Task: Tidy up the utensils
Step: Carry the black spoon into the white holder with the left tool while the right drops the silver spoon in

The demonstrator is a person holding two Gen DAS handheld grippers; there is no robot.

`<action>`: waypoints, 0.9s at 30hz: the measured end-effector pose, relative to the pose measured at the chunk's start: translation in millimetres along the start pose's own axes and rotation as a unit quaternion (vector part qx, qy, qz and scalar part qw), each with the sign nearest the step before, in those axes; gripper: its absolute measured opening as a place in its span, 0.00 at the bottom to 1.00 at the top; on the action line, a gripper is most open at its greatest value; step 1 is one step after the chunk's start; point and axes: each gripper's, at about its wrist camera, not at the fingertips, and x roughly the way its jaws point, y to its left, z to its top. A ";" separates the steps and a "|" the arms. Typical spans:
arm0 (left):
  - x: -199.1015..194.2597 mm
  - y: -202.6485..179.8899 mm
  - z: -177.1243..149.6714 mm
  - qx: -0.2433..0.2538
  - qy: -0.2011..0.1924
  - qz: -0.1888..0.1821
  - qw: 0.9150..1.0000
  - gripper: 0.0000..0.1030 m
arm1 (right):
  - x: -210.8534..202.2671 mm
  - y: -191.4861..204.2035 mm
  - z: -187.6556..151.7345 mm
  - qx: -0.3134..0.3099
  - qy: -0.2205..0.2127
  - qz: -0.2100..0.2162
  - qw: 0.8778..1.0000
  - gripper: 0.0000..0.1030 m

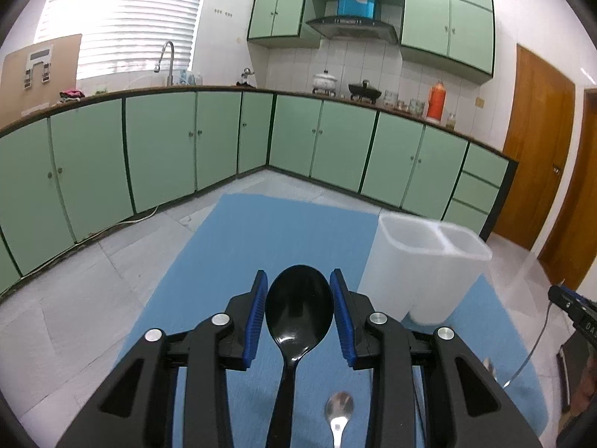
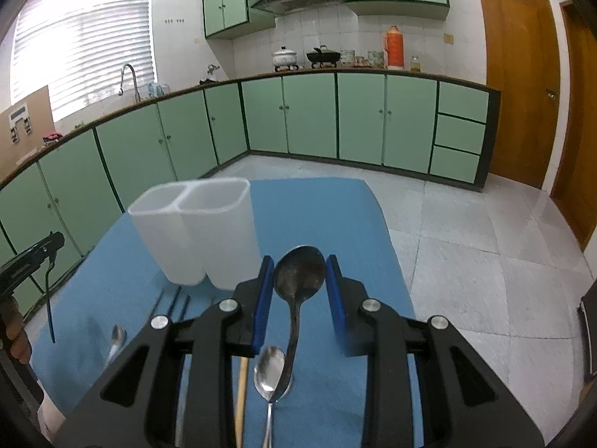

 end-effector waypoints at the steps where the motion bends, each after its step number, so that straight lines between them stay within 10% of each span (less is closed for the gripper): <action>1: 0.5 -1.6 4.6 0.000 -0.005 -0.004 1.000 0.33 | -0.6 0.0 5.0 -0.001 -0.005 0.003 1.000 0.26; 17: 44.7 -56.3 114.1 -0.003 -0.137 -0.153 0.979 0.33 | 20.7 28.2 112.5 -0.029 -0.113 0.030 0.993 0.26; 27: 116.9 -66.1 121.9 -0.037 -0.125 -0.218 0.967 0.33 | 78.2 22.3 128.2 -0.012 -0.097 0.037 0.995 0.26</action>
